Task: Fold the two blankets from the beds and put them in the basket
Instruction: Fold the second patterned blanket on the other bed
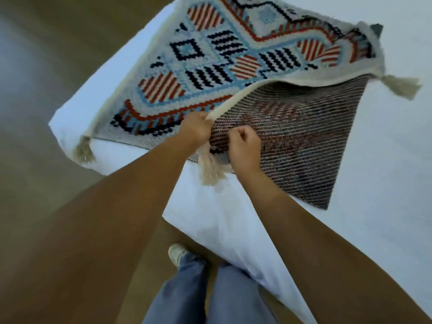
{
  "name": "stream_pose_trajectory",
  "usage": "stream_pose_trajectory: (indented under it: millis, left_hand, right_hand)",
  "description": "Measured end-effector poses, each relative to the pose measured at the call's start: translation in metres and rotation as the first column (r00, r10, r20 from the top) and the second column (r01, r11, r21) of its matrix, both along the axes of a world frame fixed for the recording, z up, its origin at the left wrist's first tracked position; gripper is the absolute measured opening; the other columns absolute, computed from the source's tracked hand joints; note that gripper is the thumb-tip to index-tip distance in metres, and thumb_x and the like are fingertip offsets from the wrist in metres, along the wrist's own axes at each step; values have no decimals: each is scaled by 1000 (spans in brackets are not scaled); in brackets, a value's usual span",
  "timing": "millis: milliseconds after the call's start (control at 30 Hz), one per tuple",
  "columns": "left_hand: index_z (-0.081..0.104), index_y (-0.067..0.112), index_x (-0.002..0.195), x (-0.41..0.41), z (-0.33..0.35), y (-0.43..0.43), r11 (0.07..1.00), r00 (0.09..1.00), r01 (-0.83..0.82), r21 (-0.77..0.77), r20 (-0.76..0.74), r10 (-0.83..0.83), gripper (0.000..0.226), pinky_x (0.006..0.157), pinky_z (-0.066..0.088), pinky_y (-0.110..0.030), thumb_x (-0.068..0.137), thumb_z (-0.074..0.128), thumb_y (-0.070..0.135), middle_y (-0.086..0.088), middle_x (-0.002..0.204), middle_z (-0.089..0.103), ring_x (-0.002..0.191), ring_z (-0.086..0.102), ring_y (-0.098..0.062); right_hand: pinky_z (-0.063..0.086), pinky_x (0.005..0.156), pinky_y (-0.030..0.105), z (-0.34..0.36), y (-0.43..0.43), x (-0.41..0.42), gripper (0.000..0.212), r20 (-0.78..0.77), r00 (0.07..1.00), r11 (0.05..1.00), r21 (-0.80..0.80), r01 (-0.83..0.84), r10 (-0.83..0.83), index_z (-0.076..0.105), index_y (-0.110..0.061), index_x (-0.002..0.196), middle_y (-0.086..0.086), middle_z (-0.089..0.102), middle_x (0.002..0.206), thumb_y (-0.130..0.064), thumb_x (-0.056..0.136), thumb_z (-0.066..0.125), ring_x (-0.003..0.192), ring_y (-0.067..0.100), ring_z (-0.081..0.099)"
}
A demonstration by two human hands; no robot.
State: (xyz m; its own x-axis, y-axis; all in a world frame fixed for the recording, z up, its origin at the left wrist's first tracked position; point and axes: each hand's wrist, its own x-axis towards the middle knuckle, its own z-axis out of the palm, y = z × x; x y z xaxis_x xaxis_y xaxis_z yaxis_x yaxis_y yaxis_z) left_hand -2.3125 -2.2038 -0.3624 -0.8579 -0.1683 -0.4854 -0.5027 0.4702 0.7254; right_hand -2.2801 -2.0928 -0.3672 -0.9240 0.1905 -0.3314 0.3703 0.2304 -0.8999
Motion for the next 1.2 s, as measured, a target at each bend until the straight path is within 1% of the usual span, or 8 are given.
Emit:
stream_pose_trajectory:
  millis: [100,200,333,500,567,667,1000,1200]
  left_hand:
    - [62,3,105,2,-9,-32,983,997,48,-178,-49,-57,28,69,50,-36,97,44,24,-17,90,65,80,61,-30]
    - [62,6,96,3,-20,-58,959,993,100,-264,-29,-111,28,70,54,-41,95,48,30,-12,83,64,76,63,-29]
    - [55,13,89,16,-41,-97,914,976,217,-343,54,-211,22,60,39,-32,96,45,31,-6,77,56,70,52,-23]
    - [45,17,81,23,-59,-164,883,979,204,-423,92,-182,22,54,33,-32,98,40,30,-7,75,54,67,49,-26]
    - [48,16,84,20,-63,-193,875,984,180,-449,95,-153,23,55,36,-32,97,39,31,-9,80,59,70,52,-27]
    - [53,15,91,20,-69,-227,864,988,148,-482,112,-106,23,57,35,-32,97,38,32,-10,89,62,79,57,-31]
    - [51,12,95,22,-105,-302,859,982,179,-479,146,-124,15,60,36,-33,95,37,18,-10,89,59,78,55,-30]
    - [51,10,89,9,-117,-344,797,911,407,-447,133,-391,19,62,39,-36,96,37,21,-10,87,59,79,53,-28]
  right_hand:
    - [41,63,41,-7,-23,-25,32,116,993,1000,-10,-2,4,43,-15,62,3,44,62,-28,88,55,63,21,44]
    - [50,70,47,-17,-52,-50,44,239,965,993,6,-117,113,57,-1,77,7,51,71,-44,86,56,69,23,50]
    - [55,66,42,-38,-97,-70,55,376,898,960,62,-272,230,65,-4,79,6,57,69,-59,79,57,65,23,57]
    - [51,55,36,-63,-160,-86,25,486,814,908,88,-409,320,56,-8,72,7,54,63,-27,88,55,55,23,54]
    - [38,43,27,-69,-190,-88,35,438,821,876,134,-463,367,47,-12,58,5,46,54,-25,89,54,46,20,46]
    - [25,40,28,-74,-228,-85,45,394,811,829,179,-530,433,33,-15,50,0,35,47,-23,89,53,42,15,35]
    - [51,67,37,-94,-305,-78,31,442,810,836,204,-510,386,45,-13,58,11,61,69,-19,87,52,70,29,63]
    - [53,84,44,-104,-339,-75,28,482,856,892,281,-354,188,49,-19,62,16,68,92,-19,90,53,86,31,66]
